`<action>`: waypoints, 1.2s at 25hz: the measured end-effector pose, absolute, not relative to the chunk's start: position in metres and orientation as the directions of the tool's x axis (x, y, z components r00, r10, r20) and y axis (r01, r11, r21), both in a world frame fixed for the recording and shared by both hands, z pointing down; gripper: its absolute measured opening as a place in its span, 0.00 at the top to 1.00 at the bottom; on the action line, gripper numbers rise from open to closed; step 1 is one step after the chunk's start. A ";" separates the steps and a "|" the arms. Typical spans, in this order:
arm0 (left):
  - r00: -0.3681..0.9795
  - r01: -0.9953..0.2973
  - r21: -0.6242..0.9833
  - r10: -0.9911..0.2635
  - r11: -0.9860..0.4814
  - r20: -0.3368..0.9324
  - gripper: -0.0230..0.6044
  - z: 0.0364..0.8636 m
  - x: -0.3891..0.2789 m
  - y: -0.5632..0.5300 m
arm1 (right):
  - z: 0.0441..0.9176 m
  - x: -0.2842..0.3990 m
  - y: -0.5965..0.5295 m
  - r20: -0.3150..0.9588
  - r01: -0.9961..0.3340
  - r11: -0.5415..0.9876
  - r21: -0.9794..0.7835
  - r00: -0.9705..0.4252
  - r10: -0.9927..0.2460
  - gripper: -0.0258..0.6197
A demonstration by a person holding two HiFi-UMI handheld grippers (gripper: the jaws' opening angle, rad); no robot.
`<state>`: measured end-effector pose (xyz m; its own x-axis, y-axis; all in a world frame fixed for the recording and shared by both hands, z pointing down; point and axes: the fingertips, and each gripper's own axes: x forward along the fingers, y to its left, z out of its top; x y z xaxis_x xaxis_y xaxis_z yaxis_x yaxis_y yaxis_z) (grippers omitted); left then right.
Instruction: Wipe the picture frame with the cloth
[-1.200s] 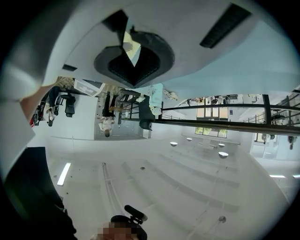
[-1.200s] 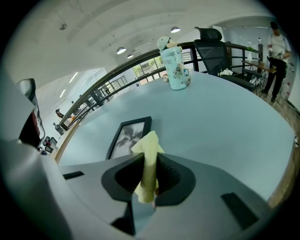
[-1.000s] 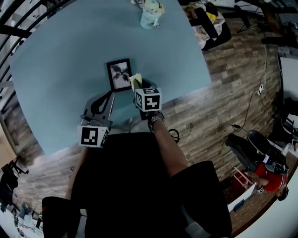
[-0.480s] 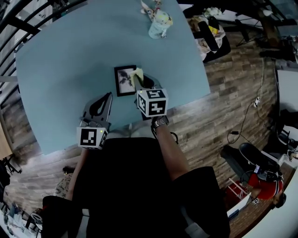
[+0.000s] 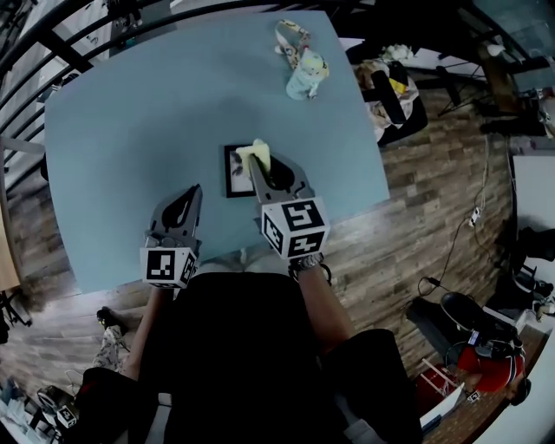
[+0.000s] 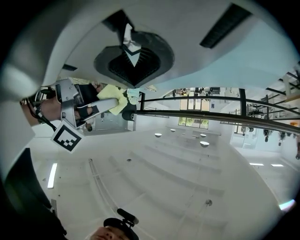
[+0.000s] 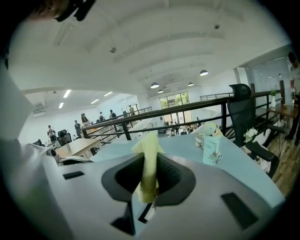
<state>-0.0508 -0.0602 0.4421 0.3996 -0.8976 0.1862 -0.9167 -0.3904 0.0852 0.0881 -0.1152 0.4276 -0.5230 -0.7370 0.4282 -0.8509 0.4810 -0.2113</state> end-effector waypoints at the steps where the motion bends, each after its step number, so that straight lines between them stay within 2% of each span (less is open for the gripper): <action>1: 0.393 -0.919 0.081 -0.901 -0.385 0.182 0.97 0.441 -0.053 -0.062 | 0.421 0.086 -0.114 0.413 -0.845 0.493 -0.208 -0.532 -0.739 0.87; 9: 0.355 -0.935 0.072 -0.927 -0.348 0.124 0.97 0.405 -0.067 -0.064 | 0.383 0.079 -0.088 0.352 -0.830 0.517 -0.211 -0.558 -0.752 0.87; 18: 0.354 -0.935 0.038 -0.931 -0.352 0.088 0.97 0.376 -0.073 -0.060 | 0.337 0.073 -0.066 0.209 -0.816 0.539 -0.210 -0.576 -0.790 0.87; 30: 0.344 -0.939 0.020 -0.938 -0.344 0.040 0.97 0.341 -0.082 -0.047 | 0.288 0.058 -0.044 0.081 -0.790 0.589 -0.168 -0.607 -0.791 0.87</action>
<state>-0.0820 -0.0465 0.3415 0.3441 -0.9381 0.0397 -0.9389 -0.3435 0.0202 0.0577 -0.0440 0.2883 -0.6066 -0.7909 0.0811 -0.7905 0.5891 -0.1678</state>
